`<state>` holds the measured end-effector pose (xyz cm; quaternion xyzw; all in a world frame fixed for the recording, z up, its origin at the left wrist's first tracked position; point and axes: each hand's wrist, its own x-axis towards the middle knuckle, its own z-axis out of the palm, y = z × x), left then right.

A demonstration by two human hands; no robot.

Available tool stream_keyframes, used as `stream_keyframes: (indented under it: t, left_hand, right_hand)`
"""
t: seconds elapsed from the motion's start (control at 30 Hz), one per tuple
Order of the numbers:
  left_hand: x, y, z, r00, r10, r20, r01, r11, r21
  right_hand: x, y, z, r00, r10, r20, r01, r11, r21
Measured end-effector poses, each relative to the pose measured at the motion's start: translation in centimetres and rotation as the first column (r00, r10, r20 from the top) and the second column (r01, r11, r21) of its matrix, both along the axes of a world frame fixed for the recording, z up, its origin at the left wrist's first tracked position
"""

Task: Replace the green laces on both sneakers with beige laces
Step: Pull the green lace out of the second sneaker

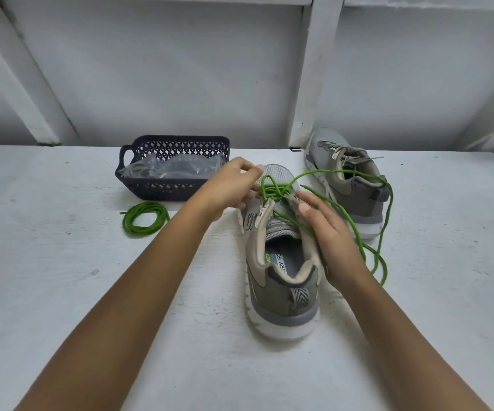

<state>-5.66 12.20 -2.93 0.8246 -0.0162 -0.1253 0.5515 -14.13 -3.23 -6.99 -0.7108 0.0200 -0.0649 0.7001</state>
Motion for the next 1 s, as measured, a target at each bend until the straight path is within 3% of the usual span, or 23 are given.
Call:
stream_keyframes:
  t: [0.17, 0.27, 0.37, 0.47, 0.53, 0.57, 0.63, 0.7, 0.77, 0.8, 0.83, 0.9, 0.93, 1.0]
  left_hand:
    - [-2.3, 0.3, -1.7, 0.987, -0.064, 0.149, 0.059, 0.998, 0.038]
    - [-2.2, -0.3, -2.2, 0.976, -0.012, 0.218, -0.006, 0.997, 0.079]
    - [-2.0, -0.2, -1.8, 0.992, 0.088, 0.093, -0.076, 0.99, -0.121]
    - [-1.1, 0.4, -0.7, 0.985, 0.17, -0.039, -0.172, 0.905, -0.389]
    - [-0.4, 0.8, -0.2, 0.983, 0.167, -0.075, -0.183, 0.886, -0.426]
    - [-0.1, 1.0, 0.1, 0.984, 0.161, -0.072, -0.176, 0.909, -0.378]
    - [0.2, 1.2, 0.4, 0.989, 0.143, 0.031, -0.139, 0.984, -0.109]
    - [-0.2, 1.3, 0.6, 0.951, 0.068, 0.3, -0.145, 0.96, 0.241]
    - [-1.5, 1.5, 0.5, 0.794, -0.091, 0.601, -0.182, 0.908, 0.377]
    - [-2.2, 1.5, 0.4, 0.734, -0.177, 0.656, -0.135, 0.908, 0.397]
    - [-2.6, 1.6, 0.1, 0.714, -0.268, 0.647, -0.068, 0.893, 0.445]
    - [-3.1, 1.6, -0.9, 0.776, -0.401, 0.487, 0.045, 0.805, 0.591]
    - [-3.1, 1.6, -1.5, 0.814, -0.401, 0.421, 0.065, 0.783, 0.619]
    - [-3.1, 1.8, -1.9, 0.839, -0.34, 0.424, 0.024, 0.802, 0.596]
  right_hand:
    - [-0.1, 0.2, 0.0, 0.999, 0.02, 0.043, -0.017, 0.997, -0.07]
    - [-0.5, 0.2, 0.4, 0.991, 0.109, 0.075, -0.101, 0.99, -0.099]
    - [-0.6, 0.2, 0.7, 0.988, 0.127, 0.088, -0.123, 0.991, -0.048]
    - [-0.4, 0.3, 0.7, 0.993, 0.099, 0.071, -0.096, 0.994, -0.051]
    - [-0.4, 0.3, 0.8, 0.992, 0.105, 0.064, -0.102, 0.994, -0.048]
    - [-0.3, 0.4, 0.8, 0.992, 0.109, 0.062, -0.107, 0.993, -0.042]
    - [-0.4, 0.3, 0.7, 0.992, 0.113, 0.062, -0.111, 0.993, -0.034]
    - [-0.4, 0.2, 0.6, 0.99, 0.12, 0.068, -0.117, 0.992, -0.037]
    - [-0.3, 0.1, 0.5, 0.99, 0.125, 0.07, -0.123, 0.992, -0.036]
    - [-0.3, 0.1, 0.4, 0.99, 0.125, 0.069, -0.123, 0.992, -0.03]
    - [-0.3, 0.1, 0.4, 0.99, 0.123, 0.071, -0.121, 0.992, -0.024]
    - [-0.3, 0.1, 0.3, 0.99, 0.12, 0.07, -0.119, 0.993, -0.016]
    - [-0.3, 0.1, 0.3, 0.99, 0.122, 0.066, -0.121, 0.992, -0.018]
    - [-0.4, 0.2, 0.2, 0.994, 0.1, 0.049, -0.098, 0.995, -0.033]
